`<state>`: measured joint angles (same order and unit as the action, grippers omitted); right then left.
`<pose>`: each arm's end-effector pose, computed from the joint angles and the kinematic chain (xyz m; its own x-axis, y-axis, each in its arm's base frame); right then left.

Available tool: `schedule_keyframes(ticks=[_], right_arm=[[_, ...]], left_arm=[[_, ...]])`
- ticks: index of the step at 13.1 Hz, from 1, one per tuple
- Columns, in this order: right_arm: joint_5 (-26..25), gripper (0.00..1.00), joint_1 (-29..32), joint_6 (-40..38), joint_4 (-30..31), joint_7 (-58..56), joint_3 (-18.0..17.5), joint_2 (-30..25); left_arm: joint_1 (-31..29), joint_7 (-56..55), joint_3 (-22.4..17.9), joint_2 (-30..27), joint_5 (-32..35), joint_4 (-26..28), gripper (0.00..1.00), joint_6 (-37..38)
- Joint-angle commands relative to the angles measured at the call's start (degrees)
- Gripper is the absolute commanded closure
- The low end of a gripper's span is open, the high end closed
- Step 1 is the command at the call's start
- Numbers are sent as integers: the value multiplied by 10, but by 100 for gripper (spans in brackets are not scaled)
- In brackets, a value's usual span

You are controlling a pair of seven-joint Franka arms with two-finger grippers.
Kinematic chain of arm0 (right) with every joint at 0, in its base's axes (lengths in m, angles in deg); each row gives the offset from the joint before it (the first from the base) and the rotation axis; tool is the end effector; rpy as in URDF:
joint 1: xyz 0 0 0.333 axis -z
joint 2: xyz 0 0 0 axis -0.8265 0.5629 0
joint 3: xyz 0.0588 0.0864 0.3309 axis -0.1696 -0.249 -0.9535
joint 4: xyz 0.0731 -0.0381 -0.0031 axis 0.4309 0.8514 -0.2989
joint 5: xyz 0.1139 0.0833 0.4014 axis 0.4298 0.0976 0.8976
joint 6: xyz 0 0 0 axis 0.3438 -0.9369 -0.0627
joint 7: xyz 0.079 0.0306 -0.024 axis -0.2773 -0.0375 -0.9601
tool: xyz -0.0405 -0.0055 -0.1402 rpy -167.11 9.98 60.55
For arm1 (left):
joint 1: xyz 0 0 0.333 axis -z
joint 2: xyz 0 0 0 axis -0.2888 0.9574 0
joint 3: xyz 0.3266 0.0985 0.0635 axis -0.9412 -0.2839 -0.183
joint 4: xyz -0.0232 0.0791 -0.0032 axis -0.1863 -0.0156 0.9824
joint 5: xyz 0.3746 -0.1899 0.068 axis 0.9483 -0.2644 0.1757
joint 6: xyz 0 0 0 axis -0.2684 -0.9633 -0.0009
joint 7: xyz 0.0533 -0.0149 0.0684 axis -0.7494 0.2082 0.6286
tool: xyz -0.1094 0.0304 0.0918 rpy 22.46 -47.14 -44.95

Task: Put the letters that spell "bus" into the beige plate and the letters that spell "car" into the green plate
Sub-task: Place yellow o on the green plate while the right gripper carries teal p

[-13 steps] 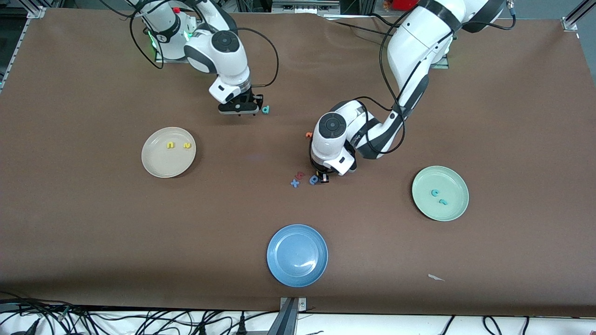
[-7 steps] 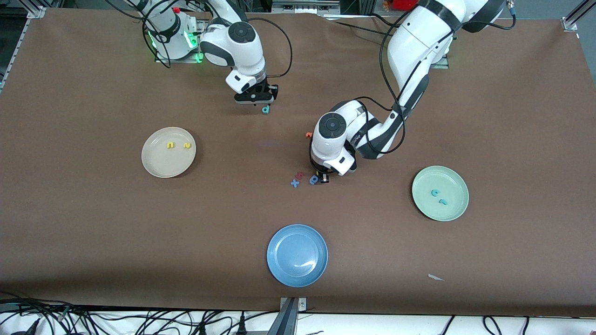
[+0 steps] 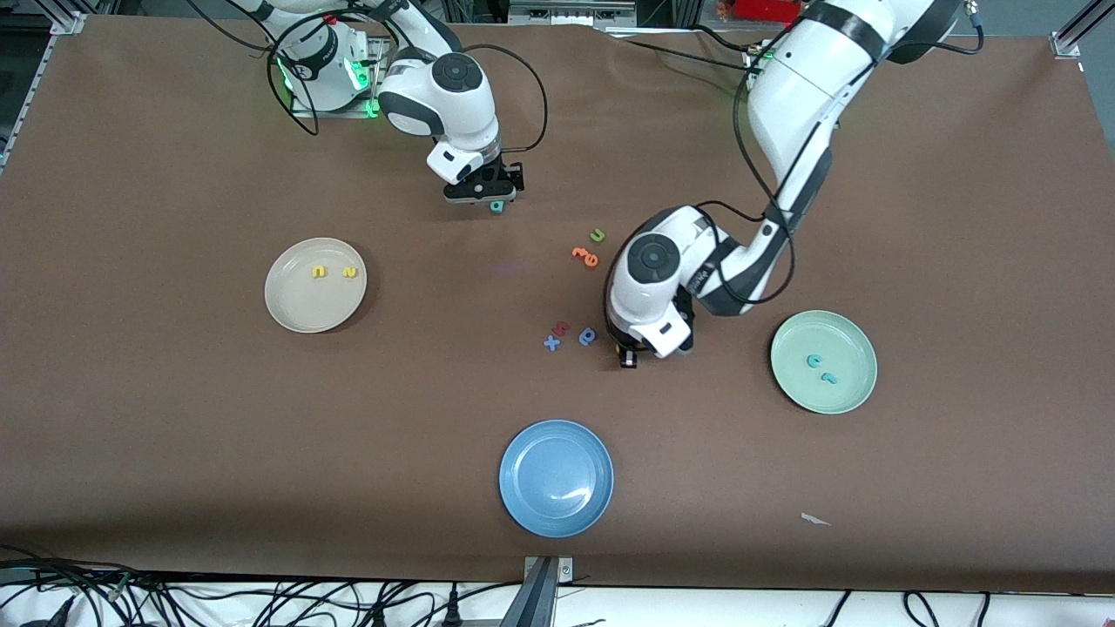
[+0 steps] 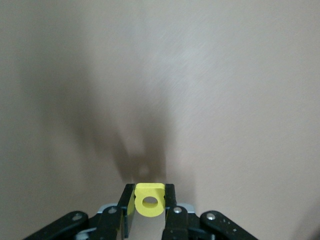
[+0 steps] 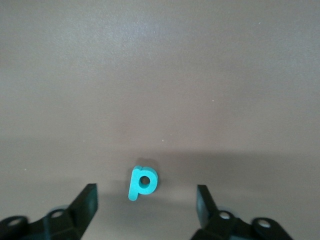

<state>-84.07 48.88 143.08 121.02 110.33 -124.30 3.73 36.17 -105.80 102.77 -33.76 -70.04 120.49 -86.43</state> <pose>0.3161 0.4032 0.1574 0.9965 0.0768 0.0319 0.0774 -0.9968 -0.0181 0.6447 -0.3978 0.1546 0.1025 0.9947 -0.0122 0.9932 -0.1017 0.0564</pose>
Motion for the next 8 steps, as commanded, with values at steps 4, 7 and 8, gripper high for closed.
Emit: schedule_keyframes(ticks=[4,7,8], right_arm=[[-28,11,-23,14,-17,11,19,40],[-40,15,-25,19,-18,11,26,57],[-49,17,-25,25,-18,11,35,62]], left_arm=[[-73,368,26,-54,-4,-2,98,169],[-115,576,26,-72,-3,0,98,235],[-130,653,26,-79,-2,0,98,253]])
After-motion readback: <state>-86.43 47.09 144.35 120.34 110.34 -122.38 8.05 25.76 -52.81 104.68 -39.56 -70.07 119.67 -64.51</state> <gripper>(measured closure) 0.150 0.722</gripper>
